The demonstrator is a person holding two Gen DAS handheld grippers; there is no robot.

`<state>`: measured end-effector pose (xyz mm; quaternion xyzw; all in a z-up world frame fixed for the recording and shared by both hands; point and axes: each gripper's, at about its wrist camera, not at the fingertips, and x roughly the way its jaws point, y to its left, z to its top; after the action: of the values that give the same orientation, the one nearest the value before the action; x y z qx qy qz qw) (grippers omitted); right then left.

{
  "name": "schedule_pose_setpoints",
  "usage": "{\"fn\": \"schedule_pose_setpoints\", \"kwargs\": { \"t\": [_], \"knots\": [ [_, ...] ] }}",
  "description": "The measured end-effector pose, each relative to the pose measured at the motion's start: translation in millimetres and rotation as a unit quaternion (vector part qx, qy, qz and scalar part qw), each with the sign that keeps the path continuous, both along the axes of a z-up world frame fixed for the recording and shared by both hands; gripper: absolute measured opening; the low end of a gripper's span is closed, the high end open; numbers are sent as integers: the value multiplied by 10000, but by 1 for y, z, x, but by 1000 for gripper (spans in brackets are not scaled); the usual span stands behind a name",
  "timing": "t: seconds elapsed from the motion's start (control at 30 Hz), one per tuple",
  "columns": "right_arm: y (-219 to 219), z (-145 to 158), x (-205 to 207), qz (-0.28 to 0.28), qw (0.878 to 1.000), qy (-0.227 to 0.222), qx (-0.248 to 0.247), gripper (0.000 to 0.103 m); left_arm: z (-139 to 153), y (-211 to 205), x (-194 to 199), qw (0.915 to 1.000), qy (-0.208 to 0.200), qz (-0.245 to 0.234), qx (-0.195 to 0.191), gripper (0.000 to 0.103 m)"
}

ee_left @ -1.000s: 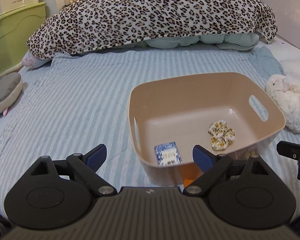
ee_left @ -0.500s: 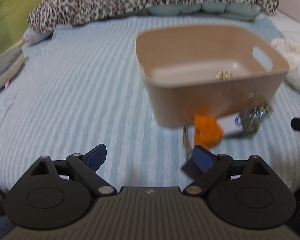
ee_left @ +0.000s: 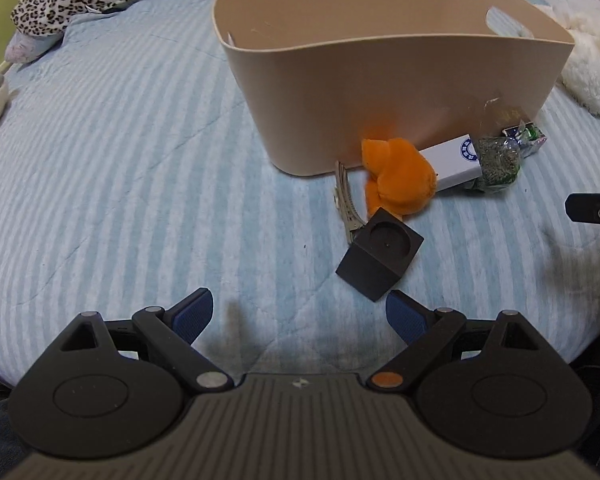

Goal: Organize objects
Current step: 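Grasp the dark brown cube box with left tool while right tool grasps the snack box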

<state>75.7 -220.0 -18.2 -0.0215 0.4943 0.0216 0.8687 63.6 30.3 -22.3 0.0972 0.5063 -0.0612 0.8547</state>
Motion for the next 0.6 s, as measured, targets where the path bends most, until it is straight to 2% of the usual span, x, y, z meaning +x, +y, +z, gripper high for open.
{"fn": "schedule_pose_setpoints", "kwargs": {
  "t": [0.17, 0.4, 0.5, 0.6],
  "knots": [
    [7, -8, 4, 66, 9999, 93, -18, 101, -8, -3, 10, 9991, 129, -60, -401, 94],
    [13, -20, 14, 98, 9997, 209, -84, 101, -19, -4, 19, 9986, 24, 45, -534, 93],
    [13, -24, 19, 54, 9997, 218, -110, 101, -21, 1, 23, 9975, 0, 102, -706, 88],
    [13, -31, 24, 10, 9995, 251, -209, 101, -21, 6, 25, 9969, -83, 161, -760, 78]
  ]
}}
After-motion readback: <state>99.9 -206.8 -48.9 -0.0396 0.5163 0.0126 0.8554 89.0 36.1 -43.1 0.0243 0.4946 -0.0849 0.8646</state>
